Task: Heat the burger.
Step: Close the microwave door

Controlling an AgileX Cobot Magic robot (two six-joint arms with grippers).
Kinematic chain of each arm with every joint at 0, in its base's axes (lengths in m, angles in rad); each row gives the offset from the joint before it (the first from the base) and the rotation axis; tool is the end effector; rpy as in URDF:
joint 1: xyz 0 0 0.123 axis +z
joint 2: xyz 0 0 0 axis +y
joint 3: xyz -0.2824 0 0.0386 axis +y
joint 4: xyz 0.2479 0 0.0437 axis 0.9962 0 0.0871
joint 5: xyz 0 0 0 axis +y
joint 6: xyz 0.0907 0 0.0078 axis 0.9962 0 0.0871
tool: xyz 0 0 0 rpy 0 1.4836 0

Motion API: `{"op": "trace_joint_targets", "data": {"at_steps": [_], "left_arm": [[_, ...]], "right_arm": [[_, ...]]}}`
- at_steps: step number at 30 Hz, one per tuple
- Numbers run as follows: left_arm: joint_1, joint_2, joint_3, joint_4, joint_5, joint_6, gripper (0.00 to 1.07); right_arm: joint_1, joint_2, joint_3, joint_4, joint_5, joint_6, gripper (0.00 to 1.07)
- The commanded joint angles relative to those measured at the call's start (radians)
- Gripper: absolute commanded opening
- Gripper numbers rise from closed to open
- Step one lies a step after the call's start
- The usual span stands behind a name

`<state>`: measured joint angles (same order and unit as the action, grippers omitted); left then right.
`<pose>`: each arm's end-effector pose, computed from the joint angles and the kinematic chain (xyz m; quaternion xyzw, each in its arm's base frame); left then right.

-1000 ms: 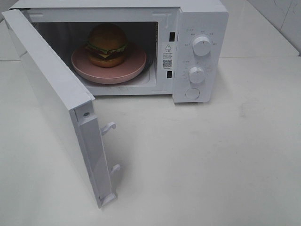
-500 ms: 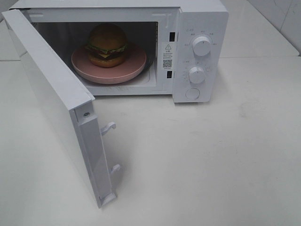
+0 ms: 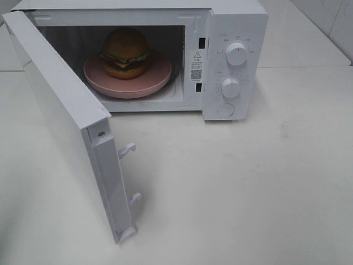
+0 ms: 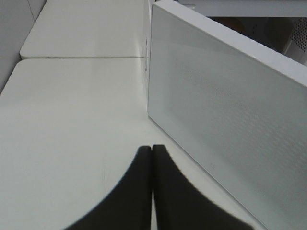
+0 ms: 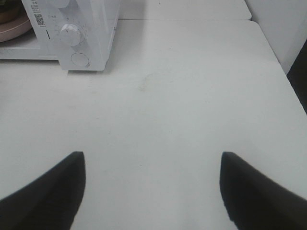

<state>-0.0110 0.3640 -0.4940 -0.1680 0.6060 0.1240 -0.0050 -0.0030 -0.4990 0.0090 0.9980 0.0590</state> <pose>0.0739 -0.0095 0.3012 0.0252 0.8276 -0.0466 0.5587 -0.0027 0.0007 0.2820 0.0267 0.8355 0.0193 0.5485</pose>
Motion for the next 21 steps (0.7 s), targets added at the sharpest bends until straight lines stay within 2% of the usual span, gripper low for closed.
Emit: {"op": "trace_joint_targets", "data": {"at_steps": [1,2,4,5,7,11,14,16,19,21], "left_arm": [[0.001,0.029,0.046,-0.039,-0.137,0.056,0.0],[0.001,0.058,0.082,-0.07,-0.227,0.09,0.0],[0.001,0.07,0.097,-0.084,-0.263,0.111,0.0],[0.001,0.1,0.132,-0.109,-0.35,0.149,0.0],[0.001,0.112,0.147,-0.117,-0.387,0.16,0.0],[0.0,0.183,0.228,-0.119,-0.587,0.162,0.0],[0.0,0.211,0.258,-0.119,-0.664,0.158,0.0],[-0.002,0.258,0.303,-0.116,-0.808,0.154,0.0],[-0.002,0.297,0.317,-0.103,-0.897,0.152,0.0],[-0.002,0.365,0.32,-0.072,-0.95,0.112,0.0]], "right_arm": [[-0.006,-0.03,0.002,0.004,0.0,-0.005,0.75],[-0.006,-0.03,0.002,0.004,0.0,-0.005,0.75],[-0.006,-0.03,0.002,0.004,0.0,-0.005,0.75],[-0.006,-0.03,0.002,0.004,0.0,-0.005,0.75],[-0.006,-0.03,0.002,0.004,0.0,-0.005,0.75],[-0.006,-0.03,0.002,0.004,0.0,-0.005,0.75],[-0.006,-0.03,0.002,0.004,0.0,-0.005,0.75],[-0.006,-0.03,0.002,0.004,0.0,-0.005,0.75],[-0.006,-0.03,0.002,0.004,0.0,-0.005,0.75],[-0.006,-0.03,0.002,0.004,0.0,-0.005,0.75]]}}
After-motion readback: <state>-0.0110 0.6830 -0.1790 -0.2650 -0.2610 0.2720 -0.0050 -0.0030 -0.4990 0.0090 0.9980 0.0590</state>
